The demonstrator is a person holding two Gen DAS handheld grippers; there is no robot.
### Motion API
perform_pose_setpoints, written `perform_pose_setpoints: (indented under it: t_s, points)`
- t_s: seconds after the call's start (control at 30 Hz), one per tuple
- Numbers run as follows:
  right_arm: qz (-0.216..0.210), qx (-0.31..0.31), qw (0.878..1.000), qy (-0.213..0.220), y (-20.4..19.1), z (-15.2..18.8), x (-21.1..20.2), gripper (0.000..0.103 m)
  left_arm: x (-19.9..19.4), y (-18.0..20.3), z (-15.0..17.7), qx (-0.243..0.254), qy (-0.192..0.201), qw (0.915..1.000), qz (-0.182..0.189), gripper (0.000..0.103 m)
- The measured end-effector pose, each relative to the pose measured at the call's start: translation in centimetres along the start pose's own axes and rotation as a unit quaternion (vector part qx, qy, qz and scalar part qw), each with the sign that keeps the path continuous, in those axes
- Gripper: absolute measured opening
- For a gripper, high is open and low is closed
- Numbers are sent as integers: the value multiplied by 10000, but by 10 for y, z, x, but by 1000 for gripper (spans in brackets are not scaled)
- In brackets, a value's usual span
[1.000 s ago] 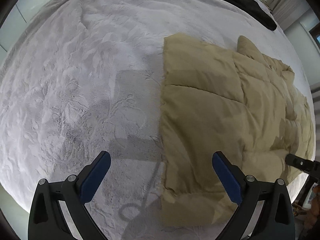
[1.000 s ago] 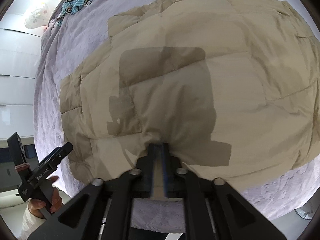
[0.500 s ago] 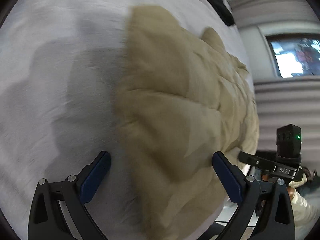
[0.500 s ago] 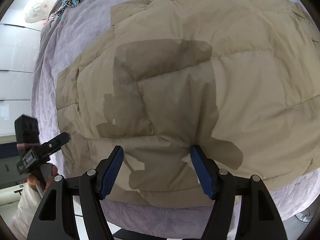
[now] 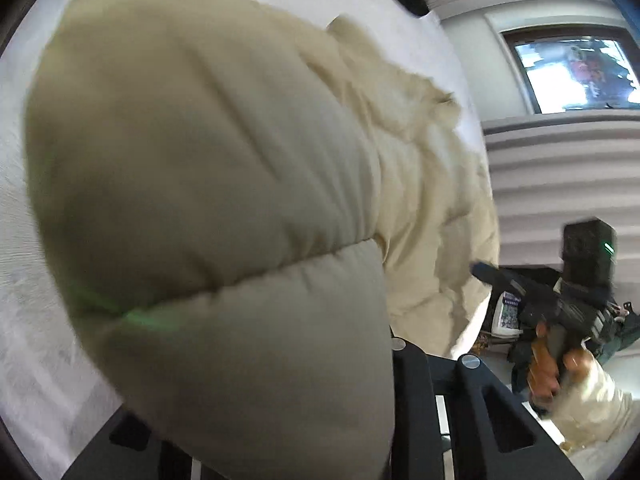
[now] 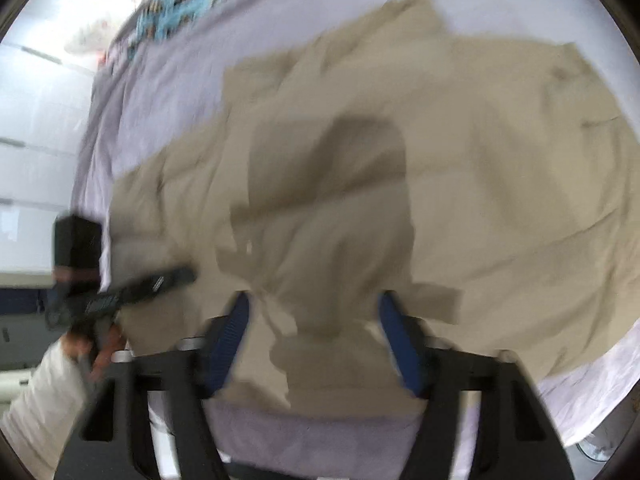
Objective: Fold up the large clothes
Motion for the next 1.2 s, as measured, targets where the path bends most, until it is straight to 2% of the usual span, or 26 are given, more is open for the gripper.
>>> perform_pose_setpoints:
  t_s: [0.03,0.13,0.2,0.4,0.5,0.57,0.63,0.73,0.8,0.87,0.9,0.93,1.0,1.07,1.13,1.2]
  points:
    - [24,59,10000,66,8,-3,-2,18,-6,9,4,19,76,10000,26,28]
    - [-62,91,9994,325,29,-16,-3,13,-21,40,12,70,310,9995,11,28]
    - [-67,18,9994,353,38,-24,3,13,-30,66,17,113,462,9989,11,28]
    - [-645,67,9978,168,67,-41,44,12,-36,168,25,321,688,9969,-187,28]
    - [-939,132,9955,76,75,-44,61,11,-18,219,27,417,636,9960,-459,28]
    - [-1085,145,9940,41,80,-45,67,8,3,250,24,447,591,9941,-792,28]
    - [-1313,250,9910,-12,86,-45,72,7,14,270,25,495,572,9924,-971,29]
    - [-1658,557,9845,-119,103,-44,67,6,43,303,16,525,536,9906,-1142,29]
    - [-1858,729,9799,-24,122,-39,49,6,62,321,12,621,414,9901,-1193,30]
    - [-1900,792,9784,167,146,-32,24,6,82,330,10,582,193,9922,-1088,43]
    - [-1891,822,9782,254,158,-27,12,6,92,334,9,524,42,9947,-888,56]
    - [-1882,886,9776,331,171,-22,2,6,101,338,9,493,-80,9964,-692,62]
    - [-1907,1105,9742,485,198,-7,-17,6,123,350,9,537,-355,9977,-225,62]
    - [-1907,1304,9712,582,221,8,-30,6,148,361,9,692,-712,9949,184,62]
    - [-1893,1476,9686,647,240,23,-39,6,176,363,10,902,-942,9911,263,62]
    - [-1960,1650,9641,696,255,36,-45,6,199,354,8,934,-972,9909,68,62]
Point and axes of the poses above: each gripper's, at about its wrist camera, not at the fingertips, and x roughly the way its jaws point, y to its right, z to its underside, the point moved 4 cm from there along x, roughly the way its jaws point, and after that the axes turned 14 degrees about -x, right-handed, at the moved point
